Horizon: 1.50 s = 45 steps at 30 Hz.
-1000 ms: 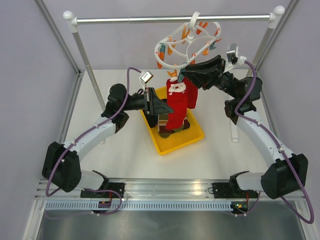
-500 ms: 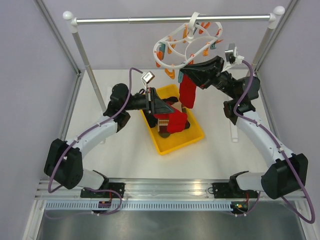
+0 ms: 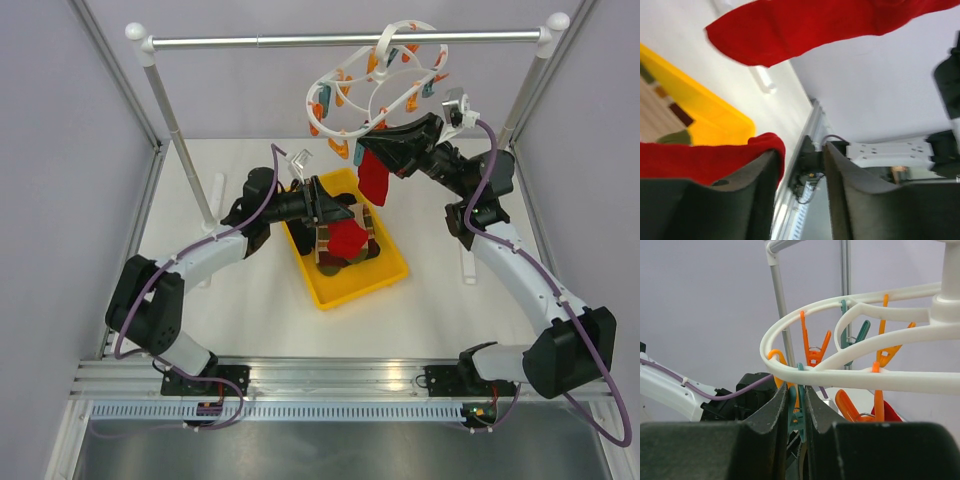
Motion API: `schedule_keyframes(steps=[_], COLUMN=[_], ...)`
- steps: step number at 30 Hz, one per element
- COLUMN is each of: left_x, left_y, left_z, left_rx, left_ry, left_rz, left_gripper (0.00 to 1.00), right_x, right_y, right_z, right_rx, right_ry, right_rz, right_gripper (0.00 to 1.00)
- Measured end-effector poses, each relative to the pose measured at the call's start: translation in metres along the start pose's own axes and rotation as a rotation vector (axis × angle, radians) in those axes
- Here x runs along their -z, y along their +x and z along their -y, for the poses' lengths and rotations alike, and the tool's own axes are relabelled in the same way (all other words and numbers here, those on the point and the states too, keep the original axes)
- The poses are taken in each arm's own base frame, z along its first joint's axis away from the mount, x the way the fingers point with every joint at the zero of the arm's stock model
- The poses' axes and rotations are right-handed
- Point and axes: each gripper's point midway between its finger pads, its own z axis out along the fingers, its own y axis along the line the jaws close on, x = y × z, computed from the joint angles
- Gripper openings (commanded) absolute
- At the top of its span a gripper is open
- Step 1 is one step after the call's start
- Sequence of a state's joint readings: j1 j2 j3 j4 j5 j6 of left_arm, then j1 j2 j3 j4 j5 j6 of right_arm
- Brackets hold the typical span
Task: Remove the socks clipped to the hanger
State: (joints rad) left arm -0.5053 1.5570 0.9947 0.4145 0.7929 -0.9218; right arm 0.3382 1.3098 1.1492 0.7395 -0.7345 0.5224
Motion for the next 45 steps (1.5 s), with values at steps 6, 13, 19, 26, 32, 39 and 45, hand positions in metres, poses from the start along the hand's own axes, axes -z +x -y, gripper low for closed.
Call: schedule_keyframes(steps=[6, 13, 19, 26, 32, 39, 45], left_x=[0.0, 0.016, 0.024, 0.023, 0.023, 0.031, 0.02], left_y=[-0.012, -0.037, -0.05, -0.051, -0.027, -0.008, -0.037], left_z=[-0.027, -0.023, -0.012, -0.042, -0.108, -0.127, -0.072], left_rx=[-0.055, -0.193, -0.306, -0.301, -0.19, -0.158, -0.283], left_ry=[-0.135, -0.216, -0.216, -0.352, -0.548, -0.599, -0.396], left_rz=[0.084, 0.217, 0.276, 0.239, 0.144, 0.115, 0.215], left_gripper=[0.67, 0.78, 0.78, 0.78, 0.79, 0.81, 0.81], right_x=[-0.002, -0.002, -0.003, -0.003, -0.003, -0.005, -0.004], right_y=[0.0, 0.001, 0.0, 0.001, 0.001, -0.002, -0.003], right_z=[0.0, 0.001, 0.001, 0.001, 0.001, 0.0, -0.002], right_rx=[0.006, 0.008, 0.006, 0.004, 0.008, 0.004, -0.001], right_ry=[0.004, 0.01, 0.011, 0.013, 0.013, 0.012, 0.015], right_rz=[-0.004, -0.012, -0.018, -0.022, -0.026, -0.03, -0.038], right_gripper=[0.07, 0.07, 0.07, 0.07, 0.07, 0.07, 0.06])
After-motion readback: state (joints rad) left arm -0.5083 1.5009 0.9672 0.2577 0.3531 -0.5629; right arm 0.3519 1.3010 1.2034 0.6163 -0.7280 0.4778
